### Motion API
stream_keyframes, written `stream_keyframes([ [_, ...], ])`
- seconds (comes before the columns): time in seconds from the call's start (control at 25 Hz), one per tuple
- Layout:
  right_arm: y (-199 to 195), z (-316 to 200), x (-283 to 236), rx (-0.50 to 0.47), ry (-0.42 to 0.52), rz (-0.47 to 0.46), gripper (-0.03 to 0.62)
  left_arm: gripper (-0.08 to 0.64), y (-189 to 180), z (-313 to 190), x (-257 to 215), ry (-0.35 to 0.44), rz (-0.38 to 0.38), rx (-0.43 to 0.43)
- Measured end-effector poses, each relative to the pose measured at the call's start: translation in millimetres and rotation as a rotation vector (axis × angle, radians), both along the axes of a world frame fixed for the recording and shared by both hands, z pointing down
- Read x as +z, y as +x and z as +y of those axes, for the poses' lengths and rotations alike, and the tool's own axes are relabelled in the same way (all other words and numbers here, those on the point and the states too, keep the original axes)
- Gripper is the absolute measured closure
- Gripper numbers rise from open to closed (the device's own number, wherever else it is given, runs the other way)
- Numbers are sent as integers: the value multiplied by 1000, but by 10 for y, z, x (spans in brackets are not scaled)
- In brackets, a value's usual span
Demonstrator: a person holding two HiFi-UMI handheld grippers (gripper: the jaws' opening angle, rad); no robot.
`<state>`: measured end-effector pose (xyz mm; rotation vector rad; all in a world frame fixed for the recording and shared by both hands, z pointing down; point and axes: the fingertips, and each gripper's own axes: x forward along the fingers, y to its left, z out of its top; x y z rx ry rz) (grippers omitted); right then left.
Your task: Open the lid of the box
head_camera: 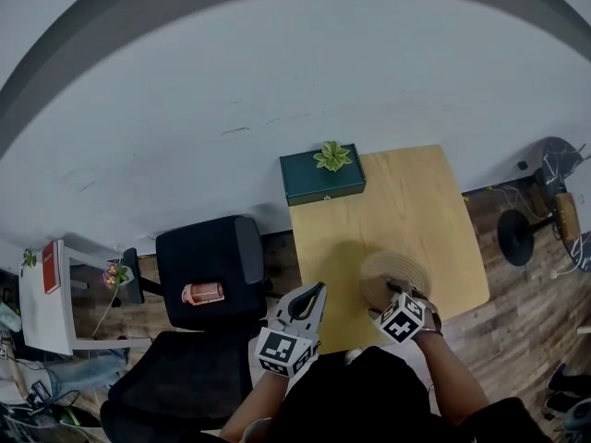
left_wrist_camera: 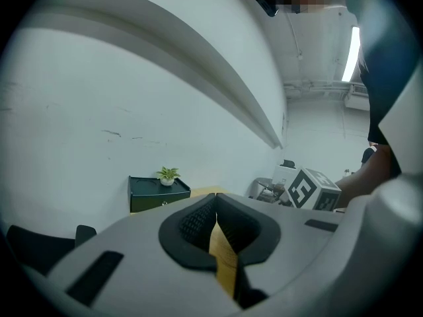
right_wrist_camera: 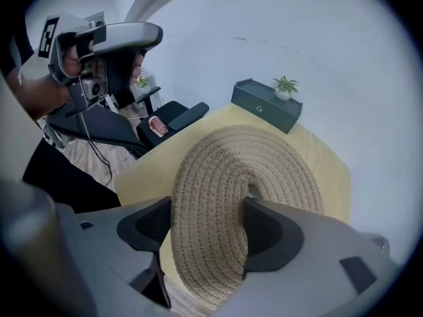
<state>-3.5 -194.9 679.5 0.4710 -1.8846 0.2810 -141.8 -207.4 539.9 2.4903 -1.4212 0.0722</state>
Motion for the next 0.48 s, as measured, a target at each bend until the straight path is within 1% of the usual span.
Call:
stream_keyframes([
  [0.24, -21, -77, -268, 23, 74, -4, 239, 540, -1, -25, -27, 6, -4, 27],
  [0.48, 155, -250, -526, 67, 130, -1, 239, 540, 98, -184, -102, 21, -12, 47],
])
